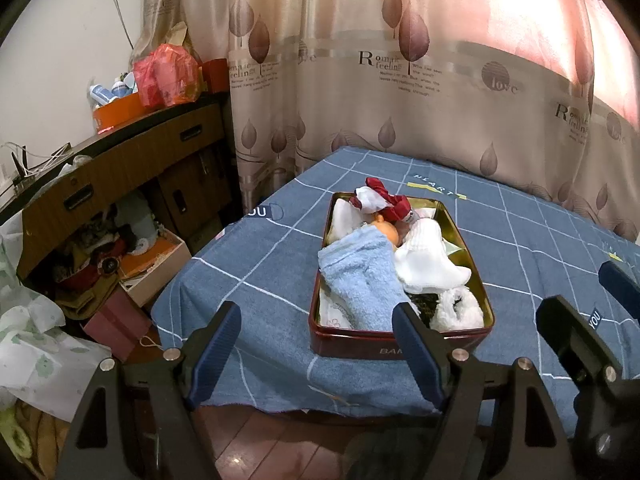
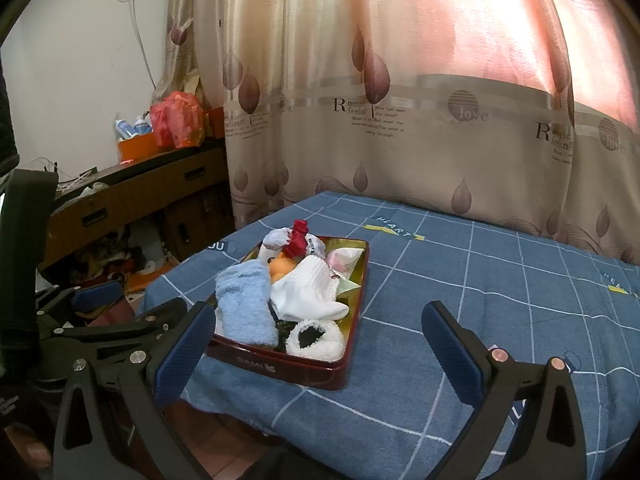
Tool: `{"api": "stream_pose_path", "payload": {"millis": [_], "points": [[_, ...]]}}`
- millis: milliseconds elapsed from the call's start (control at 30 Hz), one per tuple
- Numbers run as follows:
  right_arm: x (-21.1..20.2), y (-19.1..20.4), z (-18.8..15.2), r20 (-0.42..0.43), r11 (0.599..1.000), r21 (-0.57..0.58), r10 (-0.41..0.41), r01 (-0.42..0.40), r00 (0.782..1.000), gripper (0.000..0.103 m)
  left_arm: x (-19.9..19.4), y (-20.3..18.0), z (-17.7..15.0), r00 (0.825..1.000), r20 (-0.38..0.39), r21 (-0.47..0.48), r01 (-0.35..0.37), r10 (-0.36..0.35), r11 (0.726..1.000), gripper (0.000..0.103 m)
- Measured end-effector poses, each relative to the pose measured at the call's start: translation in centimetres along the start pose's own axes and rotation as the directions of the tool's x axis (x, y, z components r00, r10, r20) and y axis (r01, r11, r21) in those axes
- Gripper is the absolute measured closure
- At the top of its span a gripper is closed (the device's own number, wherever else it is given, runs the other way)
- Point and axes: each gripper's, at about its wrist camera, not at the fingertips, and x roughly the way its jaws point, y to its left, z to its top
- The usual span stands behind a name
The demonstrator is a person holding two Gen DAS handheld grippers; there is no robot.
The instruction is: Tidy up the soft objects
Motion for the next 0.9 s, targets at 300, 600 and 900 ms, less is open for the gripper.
{"api": "stream_pose_path", "payload": {"millis": [300,600,900], "points": [[0.00,0.01,-0.01,0.001,1.000,0.003,0.003,-0.003,1.000,0.001,0.02,-0.01,-0.01,1.000,0.002,0.005,-0.002,0.002,1.000,0.023],[0.00,-0.02,-0.08,0.003,1.000,0.005,0.001,-0.001,1.000,0.001,-0.01,-0.03,0.02,1.000,0.002,0.014,-0.011,0.011,1.000,0.023],[0.00,-0.16,-0.17,0.003,1.000,0.007,0.003,-0.003,1.000,0.001,-0.06,-0.33,0.01,1.000,0.007,0.025,-0.017,0.017,1.000,0.023]]}}
